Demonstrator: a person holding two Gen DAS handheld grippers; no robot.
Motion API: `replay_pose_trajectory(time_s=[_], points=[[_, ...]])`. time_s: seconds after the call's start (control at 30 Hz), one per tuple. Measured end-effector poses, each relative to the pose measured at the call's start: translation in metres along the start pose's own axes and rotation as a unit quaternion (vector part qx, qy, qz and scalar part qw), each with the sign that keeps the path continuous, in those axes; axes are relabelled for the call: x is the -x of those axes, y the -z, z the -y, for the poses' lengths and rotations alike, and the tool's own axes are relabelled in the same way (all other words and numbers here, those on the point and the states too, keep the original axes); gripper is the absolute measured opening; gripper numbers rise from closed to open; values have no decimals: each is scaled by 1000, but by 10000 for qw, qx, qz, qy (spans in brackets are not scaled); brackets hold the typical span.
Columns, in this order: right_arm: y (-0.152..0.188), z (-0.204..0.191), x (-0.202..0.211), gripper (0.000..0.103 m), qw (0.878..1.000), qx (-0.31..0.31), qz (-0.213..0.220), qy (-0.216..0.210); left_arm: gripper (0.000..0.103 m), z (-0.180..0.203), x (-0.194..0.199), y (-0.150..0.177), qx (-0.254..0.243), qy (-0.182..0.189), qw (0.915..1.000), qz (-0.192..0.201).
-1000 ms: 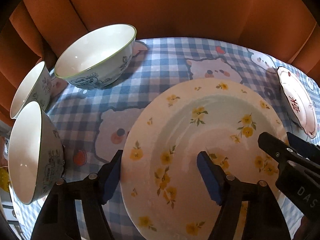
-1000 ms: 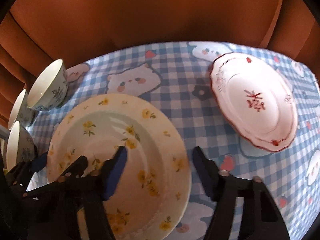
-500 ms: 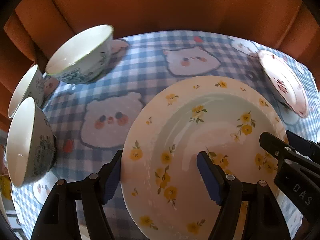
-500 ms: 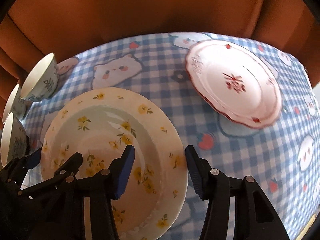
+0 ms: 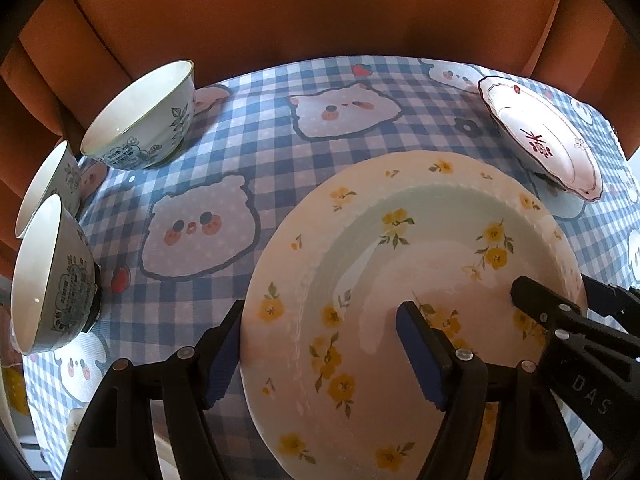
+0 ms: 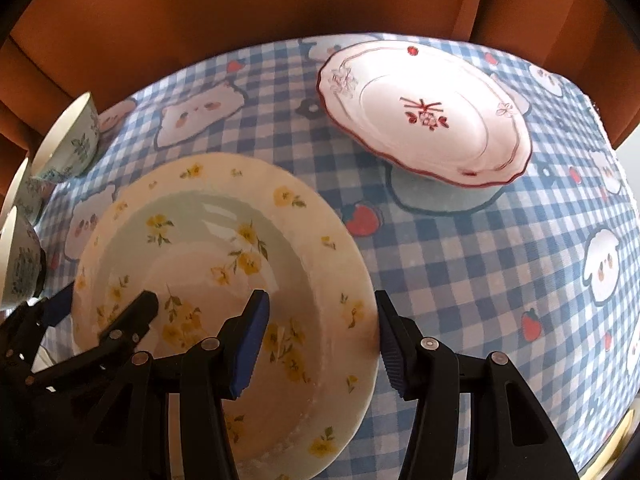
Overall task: Organize plates and bowls
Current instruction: 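Carry the plate over the single yellow-floral plate near the bowls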
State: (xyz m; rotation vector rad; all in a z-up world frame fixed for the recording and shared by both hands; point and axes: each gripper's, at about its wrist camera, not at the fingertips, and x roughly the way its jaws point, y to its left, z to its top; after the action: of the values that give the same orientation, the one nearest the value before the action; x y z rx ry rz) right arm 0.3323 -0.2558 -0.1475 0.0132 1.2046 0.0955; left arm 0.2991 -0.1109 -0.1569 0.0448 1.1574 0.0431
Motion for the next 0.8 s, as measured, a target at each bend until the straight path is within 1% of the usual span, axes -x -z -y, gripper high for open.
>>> replay_pose_trajectory(time_s=[0.13, 0.3, 0.5, 0.8], points=[[-2, 0, -1, 56, 10000, 0, -44, 13, 76, 2, 0, -3, 44, -34, 10000, -69], [-5, -1, 3, 57, 9999, -9, -136, 97, 75, 1, 5, -2, 61, 68, 9997, -213], [-1, -1, 25, 57, 9998, -74, -25, 190, 75, -4, 29, 1, -9, 172, 9998, -68], [13, -29, 77, 57, 9988, -72, 362, 327, 75, -34, 79, 16, 9, 351, 9990, 269]])
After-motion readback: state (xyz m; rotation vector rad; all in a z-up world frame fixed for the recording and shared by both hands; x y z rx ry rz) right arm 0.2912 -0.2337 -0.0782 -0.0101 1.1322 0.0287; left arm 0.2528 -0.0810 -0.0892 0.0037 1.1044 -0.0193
